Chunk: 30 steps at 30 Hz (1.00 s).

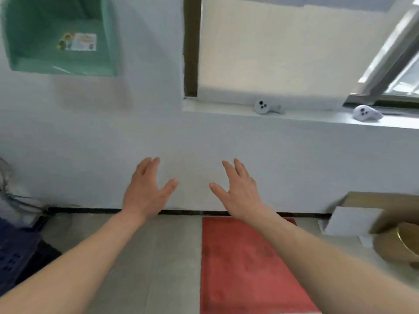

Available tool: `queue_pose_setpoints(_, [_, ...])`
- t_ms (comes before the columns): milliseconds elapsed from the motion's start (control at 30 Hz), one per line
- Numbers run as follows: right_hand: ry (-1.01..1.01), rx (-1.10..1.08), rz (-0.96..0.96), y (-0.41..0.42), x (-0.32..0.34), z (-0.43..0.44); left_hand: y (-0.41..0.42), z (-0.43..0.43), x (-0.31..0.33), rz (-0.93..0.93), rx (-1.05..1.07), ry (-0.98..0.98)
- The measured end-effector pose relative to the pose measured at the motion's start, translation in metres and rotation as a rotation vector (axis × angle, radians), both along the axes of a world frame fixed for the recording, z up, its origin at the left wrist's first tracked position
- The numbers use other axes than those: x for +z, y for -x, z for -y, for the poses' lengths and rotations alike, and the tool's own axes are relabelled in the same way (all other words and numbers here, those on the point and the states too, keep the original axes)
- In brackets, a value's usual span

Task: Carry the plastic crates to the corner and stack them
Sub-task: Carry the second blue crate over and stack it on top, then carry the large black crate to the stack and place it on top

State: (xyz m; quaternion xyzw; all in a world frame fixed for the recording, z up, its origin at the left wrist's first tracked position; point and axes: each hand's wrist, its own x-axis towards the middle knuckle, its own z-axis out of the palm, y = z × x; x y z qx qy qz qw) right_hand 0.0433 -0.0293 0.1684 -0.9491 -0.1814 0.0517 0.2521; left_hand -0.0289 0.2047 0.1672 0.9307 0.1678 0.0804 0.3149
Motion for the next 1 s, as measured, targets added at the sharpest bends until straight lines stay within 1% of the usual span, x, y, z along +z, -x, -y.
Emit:
queue_pose_setpoints(267, [0.015,-0.374,-0.02,-0.002,-0.009,0.28,-0.086,0.265,0.007,0.047,-0.338,-0.032])
queue_pose_setpoints(467, [0.028,-0.636,-0.008,0.021,-0.012,0.448,-0.121,0.435,0.001,0.057,-0.576,-0.025])
queue_pose_setpoints(667, [0.036,-0.861,-0.025,0.042,-0.02,0.576,-0.149,0.577,-0.01,0.029,-0.799,-0.003])
queue_pose_setpoints(900, [0.076,-1.074,-0.053,0.044,-0.026,0.691,-0.196,0.726,-0.018,0.029,-1.034,0.041])
queue_pose_setpoints(1000, [0.077,-1.174,-0.067,0.046,-0.03,0.738,-0.21,0.786,-0.021,0.013,-1.127,0.019])
